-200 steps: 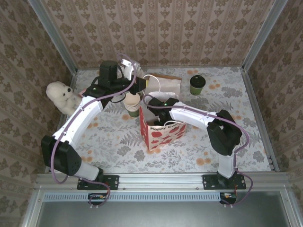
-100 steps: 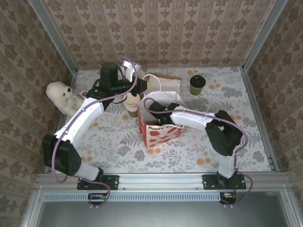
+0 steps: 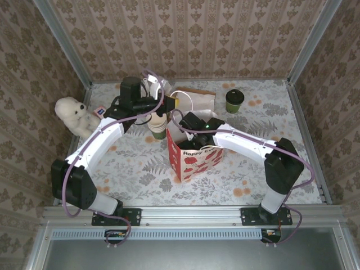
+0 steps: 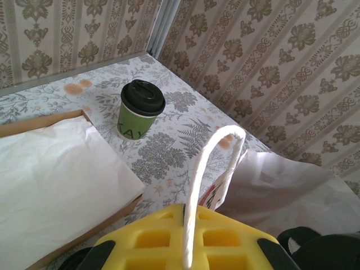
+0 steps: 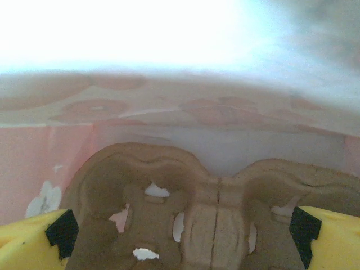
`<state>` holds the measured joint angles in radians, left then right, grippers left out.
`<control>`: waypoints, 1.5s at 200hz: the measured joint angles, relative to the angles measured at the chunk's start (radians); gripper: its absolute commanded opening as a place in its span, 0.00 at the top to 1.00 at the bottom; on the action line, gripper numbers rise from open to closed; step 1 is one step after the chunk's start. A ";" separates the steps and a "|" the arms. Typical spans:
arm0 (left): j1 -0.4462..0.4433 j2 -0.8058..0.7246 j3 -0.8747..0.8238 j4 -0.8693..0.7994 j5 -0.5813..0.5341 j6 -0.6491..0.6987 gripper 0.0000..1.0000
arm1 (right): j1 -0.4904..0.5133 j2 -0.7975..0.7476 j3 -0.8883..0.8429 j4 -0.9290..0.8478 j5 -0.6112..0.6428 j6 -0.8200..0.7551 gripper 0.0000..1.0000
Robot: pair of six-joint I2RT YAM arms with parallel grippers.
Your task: Pack the takeout coffee
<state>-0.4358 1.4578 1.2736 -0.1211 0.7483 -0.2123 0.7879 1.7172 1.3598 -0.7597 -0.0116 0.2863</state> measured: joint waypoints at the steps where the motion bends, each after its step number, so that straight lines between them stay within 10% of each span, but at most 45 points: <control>1: 0.000 0.000 0.000 0.000 0.000 0.000 1.00 | 0.000 -0.001 0.000 0.000 -0.001 -0.003 0.00; 89: 0.000 0.013 -0.005 0.063 0.134 0.026 1.00 | -0.005 -0.018 -0.026 0.023 -0.132 -0.515 0.30; 107: -0.003 0.057 0.047 0.071 0.192 0.045 1.00 | -0.004 -0.015 -0.003 0.009 -0.142 -0.607 0.23; 115: -0.008 0.080 0.072 0.075 0.218 0.059 1.00 | -0.003 -0.011 0.018 0.007 -0.151 -0.632 0.00; 210: -0.050 0.200 0.225 -0.145 0.397 0.297 0.94 | 0.018 0.014 0.109 -0.068 -0.092 -0.866 0.00; 300: -0.009 0.232 0.271 -0.258 0.385 0.421 0.96 | -0.002 0.102 0.217 -0.190 -0.146 -1.033 0.64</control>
<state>-0.4450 1.6901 1.5448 -0.3794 1.1336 0.2089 0.7856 1.8194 1.5768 -0.9501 -0.1577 -0.7464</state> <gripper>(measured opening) 0.061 0.432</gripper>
